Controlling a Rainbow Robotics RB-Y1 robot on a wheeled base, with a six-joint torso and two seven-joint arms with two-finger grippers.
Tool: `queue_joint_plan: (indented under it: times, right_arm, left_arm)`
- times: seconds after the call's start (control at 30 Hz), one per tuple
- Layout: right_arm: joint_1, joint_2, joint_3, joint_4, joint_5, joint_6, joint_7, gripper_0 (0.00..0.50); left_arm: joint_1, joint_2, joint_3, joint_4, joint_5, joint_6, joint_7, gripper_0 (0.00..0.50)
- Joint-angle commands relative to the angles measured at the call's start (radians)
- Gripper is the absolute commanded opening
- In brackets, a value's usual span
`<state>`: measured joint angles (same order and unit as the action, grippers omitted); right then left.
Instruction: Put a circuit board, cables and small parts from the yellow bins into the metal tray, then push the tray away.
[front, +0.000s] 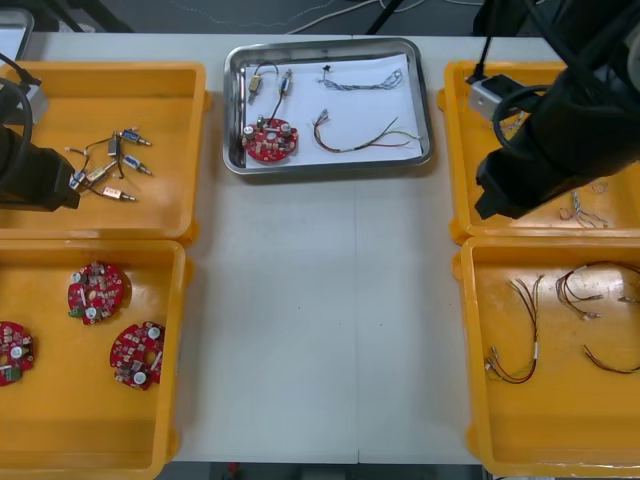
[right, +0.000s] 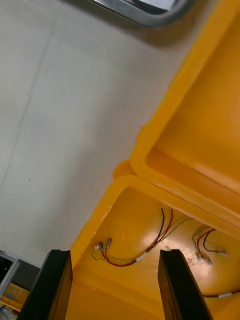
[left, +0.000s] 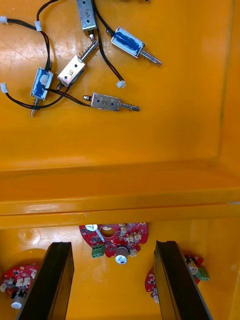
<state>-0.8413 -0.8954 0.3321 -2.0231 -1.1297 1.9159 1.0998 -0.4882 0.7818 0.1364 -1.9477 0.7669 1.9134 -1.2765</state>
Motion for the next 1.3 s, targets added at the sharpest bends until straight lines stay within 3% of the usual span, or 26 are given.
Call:
queue_joint_plan:
  times: [0.03, 0.3, 0.7, 0.93, 1.3]
  right_arm:
    - [0.103, -0.082, -0.125, -0.045, -0.019, 0.004, -0.087, 0.5]
    - [0.255, -0.126, -0.277, -0.054, -0.033, 0.004, -0.184, 0.5]
    - [0.501, -0.128, -0.516, -0.131, 0.024, 0.004, -0.176, 0.5]
    - [0.571, -0.126, -0.548, -0.144, 0.065, 0.004, -0.158, 0.5]
    - [0.613, -0.066, -0.551, -0.143, 0.139, -0.006, -0.118, 0.5]
  left_arm:
    - [0.013, 0.042, 0.029, -0.033, 0.006, 0.006, -0.053, 0.47]
    - [0.013, 0.042, 0.029, -0.033, 0.006, 0.006, -0.053, 0.472]
    - [0.013, 0.042, 0.029, -0.033, 0.006, 0.006, -0.053, 0.471]
    - [0.013, 0.042, 0.029, -0.033, 0.006, 0.006, -0.053, 0.471]
    - [0.013, 0.042, 0.029, -0.033, 0.006, 0.006, -0.053, 0.471]
